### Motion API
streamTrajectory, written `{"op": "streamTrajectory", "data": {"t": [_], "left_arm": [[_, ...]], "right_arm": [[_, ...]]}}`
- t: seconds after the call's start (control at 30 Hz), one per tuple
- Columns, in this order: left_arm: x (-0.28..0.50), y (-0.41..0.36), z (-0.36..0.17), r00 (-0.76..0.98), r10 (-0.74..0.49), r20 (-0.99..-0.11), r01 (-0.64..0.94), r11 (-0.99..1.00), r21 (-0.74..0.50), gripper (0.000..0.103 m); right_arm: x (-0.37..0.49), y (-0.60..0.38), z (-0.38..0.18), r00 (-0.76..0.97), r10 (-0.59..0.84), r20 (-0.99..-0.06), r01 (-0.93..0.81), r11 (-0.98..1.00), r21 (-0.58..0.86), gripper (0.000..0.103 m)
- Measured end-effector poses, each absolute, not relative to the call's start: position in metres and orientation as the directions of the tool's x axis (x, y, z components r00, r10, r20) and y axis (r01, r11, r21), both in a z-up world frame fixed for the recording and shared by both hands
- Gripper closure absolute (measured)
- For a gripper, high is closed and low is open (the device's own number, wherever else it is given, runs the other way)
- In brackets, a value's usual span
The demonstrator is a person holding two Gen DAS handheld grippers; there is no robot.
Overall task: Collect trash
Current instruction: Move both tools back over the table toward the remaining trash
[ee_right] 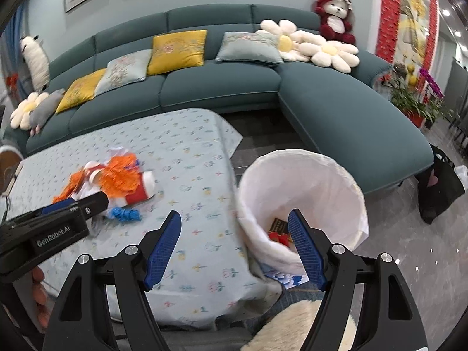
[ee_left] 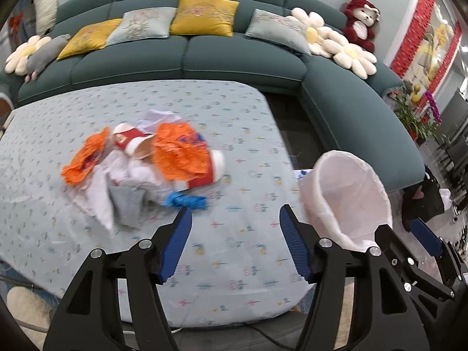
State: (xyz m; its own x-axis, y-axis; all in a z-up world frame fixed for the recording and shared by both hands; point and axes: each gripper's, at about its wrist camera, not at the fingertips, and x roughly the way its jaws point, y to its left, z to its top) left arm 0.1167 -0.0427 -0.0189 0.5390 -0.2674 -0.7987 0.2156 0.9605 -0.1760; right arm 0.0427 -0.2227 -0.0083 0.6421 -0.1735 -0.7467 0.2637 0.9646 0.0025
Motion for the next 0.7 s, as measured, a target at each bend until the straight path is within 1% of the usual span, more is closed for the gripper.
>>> {"op": "streamTrajectory", "data": {"t": [0.07,0.17,0.3,0.7], "left_arm": [[0.115,-0.027,-0.020,0.544,-0.254,-0.800,0.190,0.966,-0.178,0.043],[0.113,-0.004,-0.023,0.549,-0.231,-0.803,0.150,0.973,-0.177,0.037],[0.113,0.022,-0.027,0.552,-0.207,-0.808,0.106,0.978,-0.178,0.035],[0.111,0.093,-0.055,0.530,-0.144,-0.836,-0.037,0.981,-0.193,0.035]], "right_arm": [[0.044,-0.210,-0.011,0.637,-0.161,-0.754,0.243,0.970,-0.002,0.031],[0.045,-0.193,-0.014,0.632,-0.140,-0.762,0.219,0.976,0.002,0.031],[0.047,-0.169,-0.016,0.628,-0.112,-0.770,0.180,0.984,0.004,0.031],[0.056,-0.115,-0.032,0.603,-0.055,-0.796,0.083,0.997,-0.006,0.031]]}}
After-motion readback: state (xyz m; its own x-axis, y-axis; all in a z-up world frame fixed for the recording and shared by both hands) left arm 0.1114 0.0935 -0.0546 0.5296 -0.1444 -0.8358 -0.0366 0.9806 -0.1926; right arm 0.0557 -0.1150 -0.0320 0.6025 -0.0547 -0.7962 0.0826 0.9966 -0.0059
